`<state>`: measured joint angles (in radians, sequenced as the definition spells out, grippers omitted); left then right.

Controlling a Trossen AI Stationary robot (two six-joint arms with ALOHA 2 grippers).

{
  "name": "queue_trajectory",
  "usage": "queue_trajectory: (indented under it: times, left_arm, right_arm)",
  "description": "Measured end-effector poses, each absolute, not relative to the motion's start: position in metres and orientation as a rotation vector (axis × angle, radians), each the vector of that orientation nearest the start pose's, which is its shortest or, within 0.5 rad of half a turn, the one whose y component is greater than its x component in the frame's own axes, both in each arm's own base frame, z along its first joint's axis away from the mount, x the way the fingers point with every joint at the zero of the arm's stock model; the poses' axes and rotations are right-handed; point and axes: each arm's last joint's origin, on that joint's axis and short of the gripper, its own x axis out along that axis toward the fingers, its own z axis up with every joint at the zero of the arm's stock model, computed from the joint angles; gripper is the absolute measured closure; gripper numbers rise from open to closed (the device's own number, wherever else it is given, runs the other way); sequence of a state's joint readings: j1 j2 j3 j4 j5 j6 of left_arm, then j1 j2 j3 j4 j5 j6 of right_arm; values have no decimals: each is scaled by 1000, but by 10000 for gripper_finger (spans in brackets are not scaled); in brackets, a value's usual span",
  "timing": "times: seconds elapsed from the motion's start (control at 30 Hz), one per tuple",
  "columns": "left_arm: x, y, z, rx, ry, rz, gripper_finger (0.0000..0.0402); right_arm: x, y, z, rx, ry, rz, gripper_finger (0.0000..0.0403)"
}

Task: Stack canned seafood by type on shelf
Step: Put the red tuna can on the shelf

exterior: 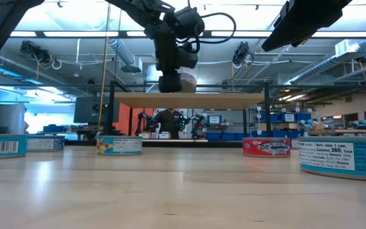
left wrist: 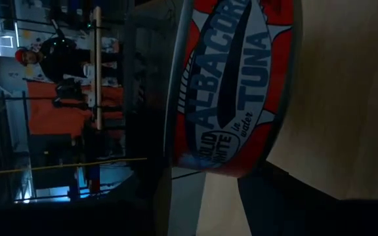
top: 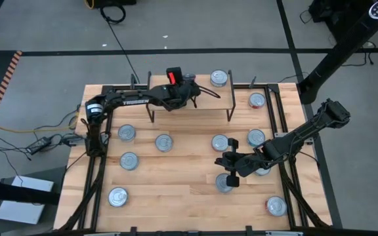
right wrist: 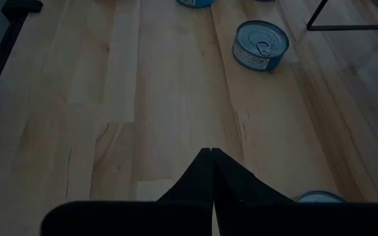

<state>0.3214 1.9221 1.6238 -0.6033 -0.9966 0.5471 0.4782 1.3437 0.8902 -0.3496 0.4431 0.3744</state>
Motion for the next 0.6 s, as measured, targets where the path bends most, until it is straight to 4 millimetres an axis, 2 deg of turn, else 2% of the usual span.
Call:
queue_trajectory:
  times: [0.23,0.47,0.6]
  left_arm:
    - [385,152,269,742,1253,896,209]
    - [382,149,267,754,1293,872,203]
    - [380,145,272,721,1265,884,202]
  right_arm:
    - [247,114,240,9,709,-104,395]
    - [247,114,239,10,713,-100,395]
    - [247,115,239,16,721,-83,395]
